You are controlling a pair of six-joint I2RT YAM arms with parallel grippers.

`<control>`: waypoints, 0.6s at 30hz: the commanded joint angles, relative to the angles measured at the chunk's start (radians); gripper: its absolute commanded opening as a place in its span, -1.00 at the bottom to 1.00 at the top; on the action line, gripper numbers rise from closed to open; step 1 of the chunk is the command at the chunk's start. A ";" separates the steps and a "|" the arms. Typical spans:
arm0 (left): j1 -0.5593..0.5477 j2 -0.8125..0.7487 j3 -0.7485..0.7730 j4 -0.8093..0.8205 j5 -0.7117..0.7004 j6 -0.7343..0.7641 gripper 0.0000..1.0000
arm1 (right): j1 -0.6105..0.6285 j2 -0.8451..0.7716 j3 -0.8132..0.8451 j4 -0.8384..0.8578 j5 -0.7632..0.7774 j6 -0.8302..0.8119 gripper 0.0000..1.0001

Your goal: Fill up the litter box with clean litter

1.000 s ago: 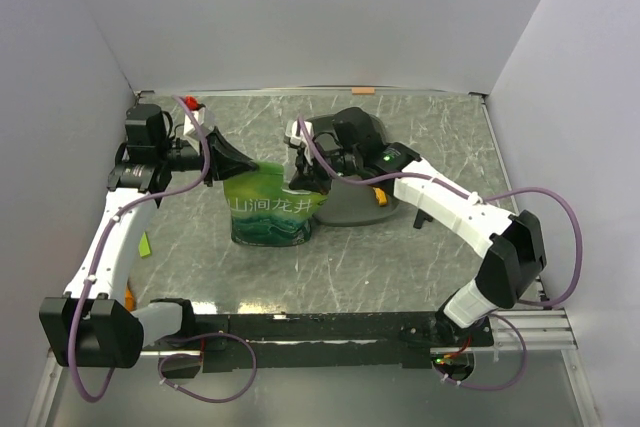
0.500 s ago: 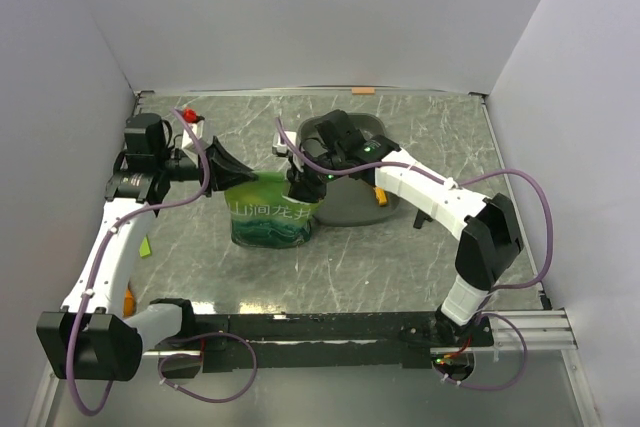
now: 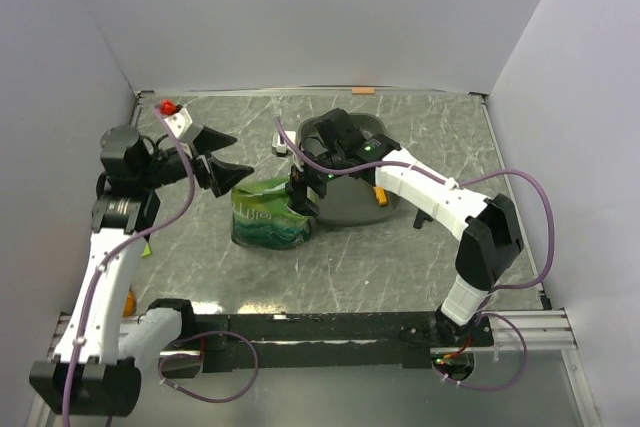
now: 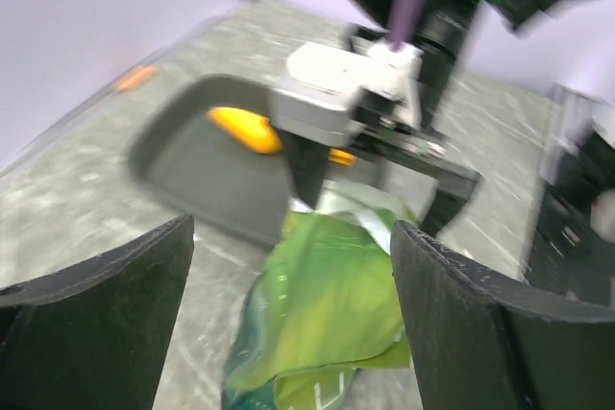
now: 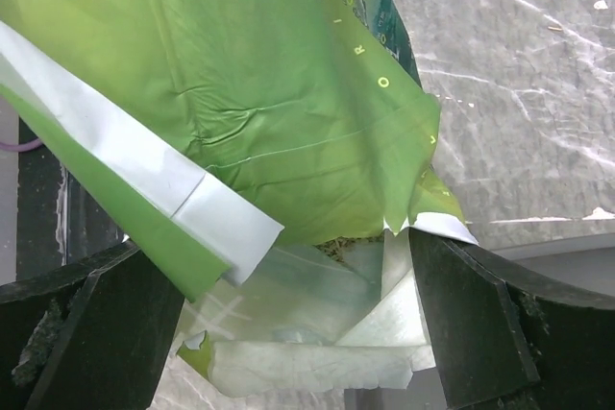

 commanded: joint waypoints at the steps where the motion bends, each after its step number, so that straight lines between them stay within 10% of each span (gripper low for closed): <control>1: 0.001 -0.092 -0.035 0.083 -0.326 -0.171 0.75 | 0.009 -0.035 0.025 -0.017 0.052 0.001 0.99; 18: 0.001 -0.242 -0.121 -0.103 -0.558 -0.382 0.94 | -0.093 -0.311 -0.055 0.164 0.685 0.287 0.99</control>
